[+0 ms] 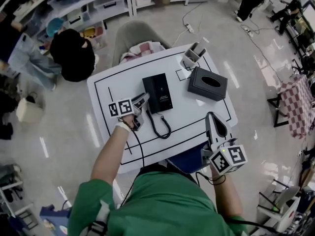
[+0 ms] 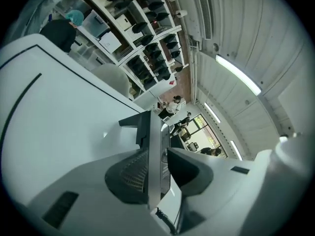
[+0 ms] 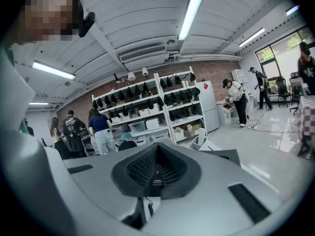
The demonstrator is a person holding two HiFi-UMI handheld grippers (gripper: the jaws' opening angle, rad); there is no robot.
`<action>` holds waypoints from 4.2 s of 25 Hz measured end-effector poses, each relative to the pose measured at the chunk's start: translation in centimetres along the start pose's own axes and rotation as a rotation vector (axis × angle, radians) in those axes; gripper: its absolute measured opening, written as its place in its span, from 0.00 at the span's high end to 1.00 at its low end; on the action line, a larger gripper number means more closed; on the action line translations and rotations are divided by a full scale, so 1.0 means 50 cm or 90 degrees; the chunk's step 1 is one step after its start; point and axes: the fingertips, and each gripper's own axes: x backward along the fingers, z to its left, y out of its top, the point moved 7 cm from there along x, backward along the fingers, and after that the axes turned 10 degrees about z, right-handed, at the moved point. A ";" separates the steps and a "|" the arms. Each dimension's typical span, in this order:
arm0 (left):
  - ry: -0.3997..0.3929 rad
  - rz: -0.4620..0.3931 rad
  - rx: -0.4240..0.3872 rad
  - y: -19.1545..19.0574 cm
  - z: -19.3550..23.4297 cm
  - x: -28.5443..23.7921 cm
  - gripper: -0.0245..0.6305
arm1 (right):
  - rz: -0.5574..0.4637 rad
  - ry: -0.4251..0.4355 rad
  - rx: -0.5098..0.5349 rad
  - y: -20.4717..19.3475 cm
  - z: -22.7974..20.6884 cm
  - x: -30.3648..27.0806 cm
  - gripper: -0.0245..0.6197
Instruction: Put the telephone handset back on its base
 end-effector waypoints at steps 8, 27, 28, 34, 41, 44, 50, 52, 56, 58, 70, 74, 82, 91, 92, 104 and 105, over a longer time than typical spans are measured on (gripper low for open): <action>0.003 -0.083 -0.079 0.017 -0.148 0.091 0.76 | -0.039 0.031 0.004 0.041 -0.027 0.004 0.93; 0.100 -0.284 -0.550 -0.040 -0.629 0.277 0.76 | -0.189 0.120 0.051 0.152 -0.010 0.058 0.93; 0.113 -0.298 -0.568 -0.044 -0.646 0.284 0.76 | -0.194 0.120 0.060 0.157 -0.007 0.065 0.93; 0.199 -0.384 -0.653 -0.067 -0.712 0.343 0.78 | -0.211 0.134 0.085 0.178 0.020 0.100 0.93; 0.233 -0.410 -0.656 -0.101 -0.730 0.378 0.78 | -0.234 0.146 0.132 0.192 0.053 0.130 0.93; 0.237 -0.415 -0.644 -0.109 -0.729 0.387 0.79 | -0.233 0.152 0.142 0.191 0.064 0.131 0.93; 0.241 -0.417 -0.633 -0.117 -0.724 0.395 0.78 | -0.226 0.159 0.168 0.190 0.082 0.133 0.93; 0.246 -0.414 -0.630 -0.123 -0.721 0.397 0.78 | -0.225 0.159 0.174 0.189 0.085 0.138 0.93; 0.251 -0.419 -0.634 -0.119 -0.718 0.393 0.79 | -0.234 0.157 0.181 0.192 0.081 0.139 0.93; 0.252 -0.419 -0.630 -0.118 -0.719 0.391 0.78 | -0.235 0.156 0.182 0.191 0.080 0.137 0.93; 0.257 -0.417 -0.638 -0.113 -0.712 0.387 0.78 | -0.237 0.166 0.196 0.200 0.085 0.145 0.93; 0.254 -0.418 -0.642 -0.107 -0.710 0.380 0.79 | -0.240 0.172 0.200 0.201 0.086 0.137 0.93; 0.255 -0.408 -0.632 -0.099 -0.707 0.377 0.79 | -0.235 0.182 0.211 0.199 0.095 0.128 0.93; 0.258 -0.396 -0.621 -0.095 -0.683 0.364 0.79 | -0.229 0.183 0.205 0.191 0.089 0.106 0.93; 0.259 -0.395 -0.619 -0.095 -0.679 0.362 0.78 | -0.226 0.183 0.204 0.189 0.089 0.102 0.93; 0.266 -0.385 -0.595 -0.097 -0.641 0.354 0.79 | -0.209 0.190 0.203 0.177 0.095 0.072 0.93; 0.267 -0.385 -0.596 -0.095 -0.639 0.354 0.79 | -0.211 0.189 0.203 0.177 0.095 0.069 0.93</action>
